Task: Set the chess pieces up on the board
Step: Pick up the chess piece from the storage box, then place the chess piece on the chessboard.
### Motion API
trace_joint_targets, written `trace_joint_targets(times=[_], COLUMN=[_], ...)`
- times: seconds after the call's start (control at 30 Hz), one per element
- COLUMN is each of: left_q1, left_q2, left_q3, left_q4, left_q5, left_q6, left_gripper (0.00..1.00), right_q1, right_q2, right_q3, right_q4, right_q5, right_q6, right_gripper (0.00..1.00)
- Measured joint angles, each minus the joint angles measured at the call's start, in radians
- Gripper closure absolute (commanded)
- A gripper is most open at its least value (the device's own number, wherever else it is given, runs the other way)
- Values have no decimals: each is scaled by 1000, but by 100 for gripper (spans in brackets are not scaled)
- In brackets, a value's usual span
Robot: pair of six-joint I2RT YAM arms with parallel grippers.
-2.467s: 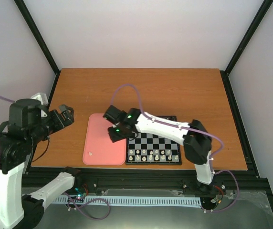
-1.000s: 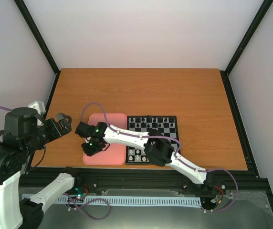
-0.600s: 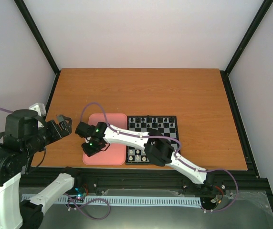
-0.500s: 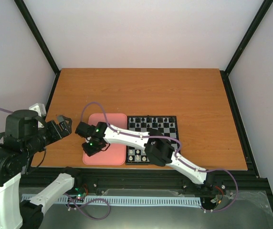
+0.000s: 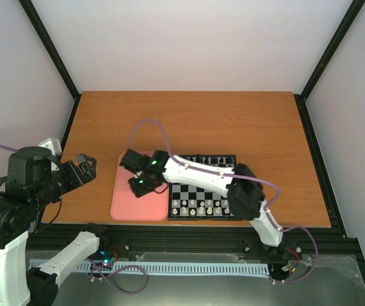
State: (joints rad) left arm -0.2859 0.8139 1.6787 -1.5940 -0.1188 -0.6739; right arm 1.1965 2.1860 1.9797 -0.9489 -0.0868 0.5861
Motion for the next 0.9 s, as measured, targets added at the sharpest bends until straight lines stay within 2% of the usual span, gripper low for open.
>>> trace_joint_targets(times=[0.23, 0.43, 0.67, 0.9], left_q1=[0, 0, 0, 0], left_q2=[5, 16, 37, 76], left_q3=[-15, -86, -176, -231], left_q4=[11, 51, 113, 181], left_q5=[6, 23, 58, 107], left_q6=[0, 1, 1, 1], left_gripper=[0, 0, 0, 0], right_q1=[-141, -278, -394, -451], right_q2=[-302, -572, -829, -940], right_q3=[-403, -735, -921, -1105], right_q4=[56, 66, 37, 18], right_q5=[56, 103, 151, 141], right_q6=[39, 86, 140, 204], right_gripper=[96, 96, 96, 96])
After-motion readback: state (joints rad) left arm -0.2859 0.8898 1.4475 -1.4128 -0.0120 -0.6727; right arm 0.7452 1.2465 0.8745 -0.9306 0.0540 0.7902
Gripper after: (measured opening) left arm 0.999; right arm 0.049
